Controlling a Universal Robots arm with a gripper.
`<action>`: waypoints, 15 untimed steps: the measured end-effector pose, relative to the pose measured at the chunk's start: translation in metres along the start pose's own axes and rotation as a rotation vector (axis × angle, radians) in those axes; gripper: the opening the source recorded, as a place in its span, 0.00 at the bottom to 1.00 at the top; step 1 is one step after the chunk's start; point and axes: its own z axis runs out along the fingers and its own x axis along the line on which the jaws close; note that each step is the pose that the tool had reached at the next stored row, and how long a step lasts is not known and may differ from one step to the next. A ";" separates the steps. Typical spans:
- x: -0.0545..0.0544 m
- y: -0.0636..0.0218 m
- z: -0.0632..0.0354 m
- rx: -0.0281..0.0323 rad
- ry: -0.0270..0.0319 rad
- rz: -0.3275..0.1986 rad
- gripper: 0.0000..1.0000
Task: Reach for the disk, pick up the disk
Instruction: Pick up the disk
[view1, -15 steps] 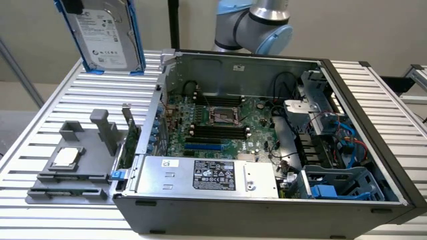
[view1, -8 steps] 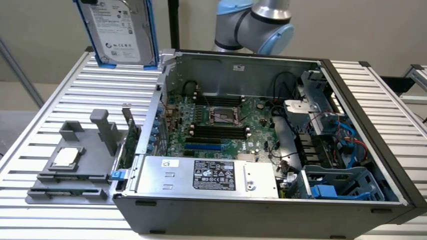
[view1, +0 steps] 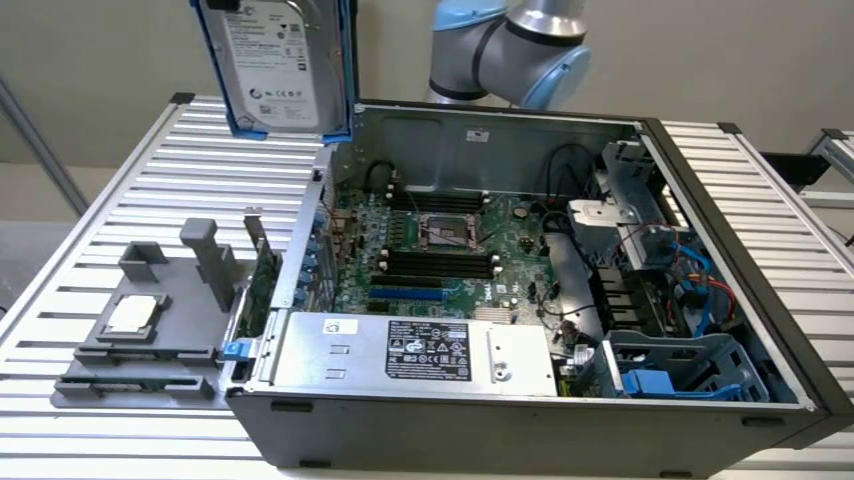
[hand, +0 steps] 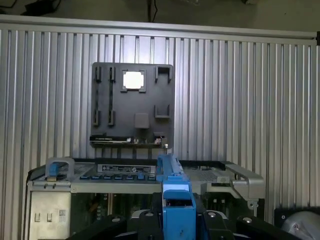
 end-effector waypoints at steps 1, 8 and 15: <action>0.002 -0.0036 -0.0002 -0.0001 0.0000 0.000 0.33; 0.019 -0.0281 -0.0017 0.0000 -0.0001 0.000 0.33; 0.036 -0.0524 -0.0032 0.0000 0.0000 0.000 0.33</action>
